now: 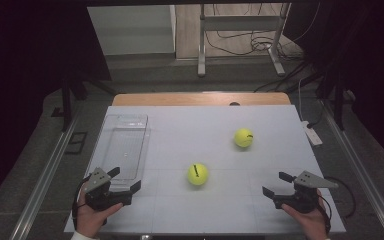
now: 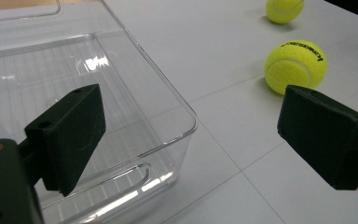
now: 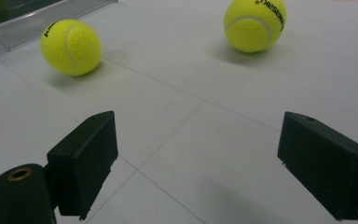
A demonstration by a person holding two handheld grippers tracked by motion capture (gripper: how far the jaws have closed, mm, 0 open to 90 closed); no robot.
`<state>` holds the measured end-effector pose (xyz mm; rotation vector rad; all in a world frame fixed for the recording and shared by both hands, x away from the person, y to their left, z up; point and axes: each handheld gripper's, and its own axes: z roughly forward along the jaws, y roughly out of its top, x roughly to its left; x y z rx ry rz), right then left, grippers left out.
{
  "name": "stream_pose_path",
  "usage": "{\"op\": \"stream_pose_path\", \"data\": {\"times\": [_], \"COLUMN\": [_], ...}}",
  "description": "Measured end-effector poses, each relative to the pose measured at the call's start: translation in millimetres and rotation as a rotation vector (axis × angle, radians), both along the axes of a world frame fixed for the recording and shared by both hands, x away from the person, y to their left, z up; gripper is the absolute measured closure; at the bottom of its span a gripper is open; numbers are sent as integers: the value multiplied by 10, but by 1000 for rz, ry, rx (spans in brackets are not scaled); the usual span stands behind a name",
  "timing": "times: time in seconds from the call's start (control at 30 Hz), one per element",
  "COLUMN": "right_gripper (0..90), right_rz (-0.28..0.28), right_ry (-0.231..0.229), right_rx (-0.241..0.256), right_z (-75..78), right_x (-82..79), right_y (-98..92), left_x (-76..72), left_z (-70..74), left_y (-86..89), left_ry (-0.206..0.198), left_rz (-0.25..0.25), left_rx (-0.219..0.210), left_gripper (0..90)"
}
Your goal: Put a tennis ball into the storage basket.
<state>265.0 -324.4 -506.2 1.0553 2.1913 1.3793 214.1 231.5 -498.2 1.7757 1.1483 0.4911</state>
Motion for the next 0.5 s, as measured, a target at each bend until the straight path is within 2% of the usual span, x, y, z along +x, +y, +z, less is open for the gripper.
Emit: {"op": "stream_pose_path", "data": {"times": [0.5], "right_gripper": [125], "right_rz": [-5], "right_ry": [-7], "right_rx": [-7], "right_z": [6], "right_x": [-9], "right_y": [3], "left_x": [-15], "left_z": [19], "left_y": [-4], "left_ry": [-3], "left_rz": [-4], "left_rx": [0], "left_gripper": [88]}}
